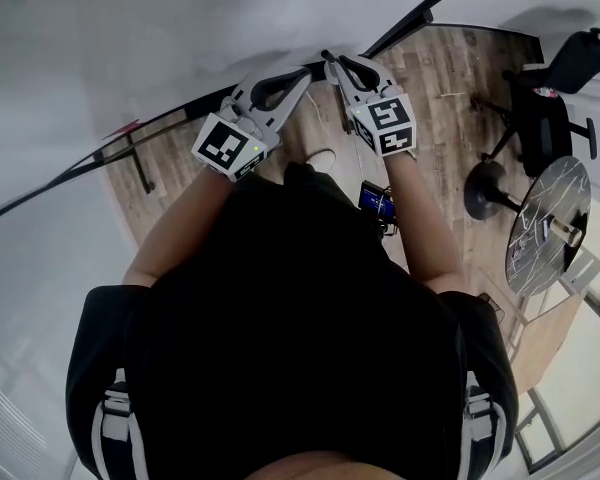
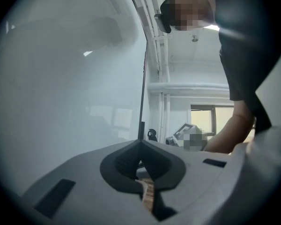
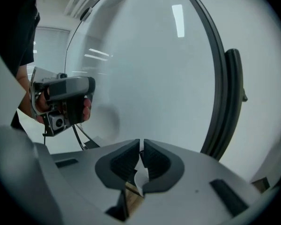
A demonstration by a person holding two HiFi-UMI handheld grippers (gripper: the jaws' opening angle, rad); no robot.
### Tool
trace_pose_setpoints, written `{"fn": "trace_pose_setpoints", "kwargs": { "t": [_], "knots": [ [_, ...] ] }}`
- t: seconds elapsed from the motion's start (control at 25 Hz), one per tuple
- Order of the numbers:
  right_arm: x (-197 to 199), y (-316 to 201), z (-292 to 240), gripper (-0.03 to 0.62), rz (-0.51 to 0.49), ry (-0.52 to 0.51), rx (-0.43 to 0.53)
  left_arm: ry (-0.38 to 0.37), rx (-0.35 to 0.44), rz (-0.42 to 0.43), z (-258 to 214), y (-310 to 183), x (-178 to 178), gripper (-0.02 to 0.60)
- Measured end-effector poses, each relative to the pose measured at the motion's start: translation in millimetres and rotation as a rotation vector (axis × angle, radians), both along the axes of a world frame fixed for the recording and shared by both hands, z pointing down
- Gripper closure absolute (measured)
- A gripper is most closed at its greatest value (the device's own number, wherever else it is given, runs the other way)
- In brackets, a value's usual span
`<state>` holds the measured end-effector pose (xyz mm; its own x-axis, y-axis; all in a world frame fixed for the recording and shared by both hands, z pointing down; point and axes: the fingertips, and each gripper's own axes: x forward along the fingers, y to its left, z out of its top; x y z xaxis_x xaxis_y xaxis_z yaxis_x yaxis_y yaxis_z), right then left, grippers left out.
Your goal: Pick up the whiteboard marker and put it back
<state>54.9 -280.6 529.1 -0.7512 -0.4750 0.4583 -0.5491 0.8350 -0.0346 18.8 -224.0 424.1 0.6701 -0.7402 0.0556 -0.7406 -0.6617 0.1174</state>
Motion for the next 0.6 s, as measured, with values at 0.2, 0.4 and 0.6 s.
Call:
{"fn": "trace_pose_setpoints", "kwargs": {
  "t": [0.2, 0.4, 0.6],
  "knots": [
    [-8, -2, 26, 0.546, -0.043, 0.07, -0.034, 0.004, -0.011, -0.03, 5, 1, -4, 0.578],
    [-11, -2, 45, 0.516, -0.08, 0.134, -0.05, 0.007, -0.021, -0.052, 7, 3, -4, 0.578],
    [-20, -4, 54, 0.509, -0.124, 0.206, 0.004, 0.0, -0.026, -0.073, 8, 4, -9, 0.578]
  ]
}}
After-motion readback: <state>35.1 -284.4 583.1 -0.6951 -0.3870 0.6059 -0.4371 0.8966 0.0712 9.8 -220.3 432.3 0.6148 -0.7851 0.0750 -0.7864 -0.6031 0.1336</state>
